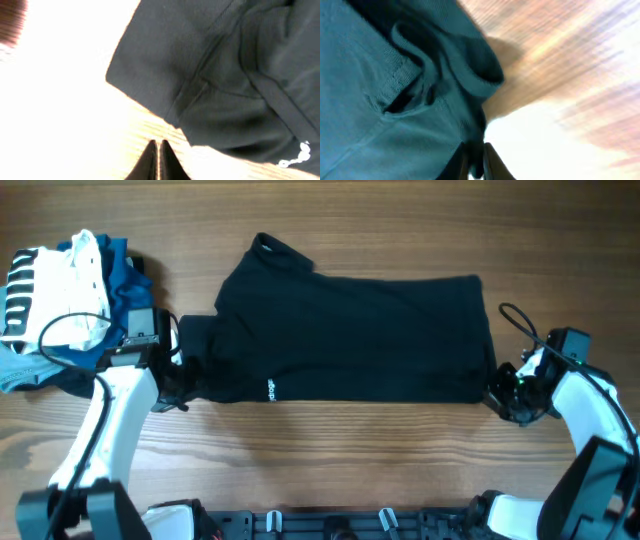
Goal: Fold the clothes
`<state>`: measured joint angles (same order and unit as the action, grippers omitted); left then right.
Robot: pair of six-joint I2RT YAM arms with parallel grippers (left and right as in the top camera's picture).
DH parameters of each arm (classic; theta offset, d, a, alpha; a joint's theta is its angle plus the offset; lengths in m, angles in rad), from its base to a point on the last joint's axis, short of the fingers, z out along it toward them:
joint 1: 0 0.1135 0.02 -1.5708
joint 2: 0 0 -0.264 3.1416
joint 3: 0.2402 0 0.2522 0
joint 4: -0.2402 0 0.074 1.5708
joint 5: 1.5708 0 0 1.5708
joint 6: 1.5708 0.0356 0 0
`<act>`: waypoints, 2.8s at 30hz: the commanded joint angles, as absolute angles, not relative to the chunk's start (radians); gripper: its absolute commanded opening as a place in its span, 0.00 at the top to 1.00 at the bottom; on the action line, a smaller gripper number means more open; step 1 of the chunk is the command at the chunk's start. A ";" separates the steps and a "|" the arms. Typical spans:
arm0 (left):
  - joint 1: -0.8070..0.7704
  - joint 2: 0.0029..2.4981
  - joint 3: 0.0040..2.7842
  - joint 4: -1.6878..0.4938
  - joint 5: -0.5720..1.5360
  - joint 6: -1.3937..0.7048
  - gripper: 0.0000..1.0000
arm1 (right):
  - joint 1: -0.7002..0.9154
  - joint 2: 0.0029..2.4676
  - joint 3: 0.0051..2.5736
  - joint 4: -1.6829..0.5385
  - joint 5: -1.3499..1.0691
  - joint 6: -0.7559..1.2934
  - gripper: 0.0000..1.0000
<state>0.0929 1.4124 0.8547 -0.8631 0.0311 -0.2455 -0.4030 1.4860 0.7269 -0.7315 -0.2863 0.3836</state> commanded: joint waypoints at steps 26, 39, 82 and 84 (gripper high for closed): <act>-0.157 2.124 1.792 -0.619 0.229 0.105 0.25 | -0.387 1.412 1.072 -0.720 -0.559 0.263 0.27; -0.173 2.353 1.794 -0.269 0.103 0.127 0.32 | -0.387 1.412 1.071 -0.764 -0.497 0.262 0.27; -0.165 2.215 1.794 -0.392 0.103 0.019 0.44 | -0.299 1.994 1.047 0.026 -0.469 0.327 0.32; -0.165 2.253 1.794 -0.358 0.101 0.019 0.44 | -0.300 1.993 1.047 0.021 -0.472 0.342 0.32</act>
